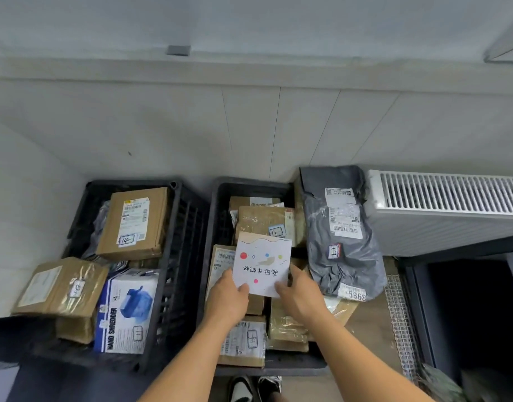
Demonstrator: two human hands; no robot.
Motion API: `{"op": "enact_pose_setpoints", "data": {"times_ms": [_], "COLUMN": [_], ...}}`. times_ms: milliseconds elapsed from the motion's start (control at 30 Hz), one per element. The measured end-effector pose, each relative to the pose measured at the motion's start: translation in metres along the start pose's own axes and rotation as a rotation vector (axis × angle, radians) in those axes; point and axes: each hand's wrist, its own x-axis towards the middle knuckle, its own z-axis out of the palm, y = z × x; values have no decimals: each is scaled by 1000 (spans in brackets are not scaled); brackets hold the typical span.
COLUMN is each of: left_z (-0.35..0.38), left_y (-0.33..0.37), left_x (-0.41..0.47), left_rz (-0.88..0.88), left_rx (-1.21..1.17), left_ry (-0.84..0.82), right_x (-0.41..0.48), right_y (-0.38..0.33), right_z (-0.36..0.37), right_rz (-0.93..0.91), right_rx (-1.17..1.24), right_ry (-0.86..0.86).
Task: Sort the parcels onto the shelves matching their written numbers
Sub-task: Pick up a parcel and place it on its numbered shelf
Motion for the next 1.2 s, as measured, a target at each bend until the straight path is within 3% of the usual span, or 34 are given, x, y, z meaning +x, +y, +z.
{"op": "enact_pose_setpoints", "data": {"times_ms": [367,767,1200], "left_z": [-34,-130,-176], "left_y": [14,42,47], "left_x": [-42,-168,-276], "left_rz": [18,301,635], "left_rx": [-69,-282,-473], "left_ry": [146,381,523], "right_x": [-37,-172,-297], "right_y": [-31,-115,-143], "right_z": [-19,-68,-88], "right_rz": [-106,-426,-599], "right_rx": [165,316,450], "right_ry": [-12,182,355]}}
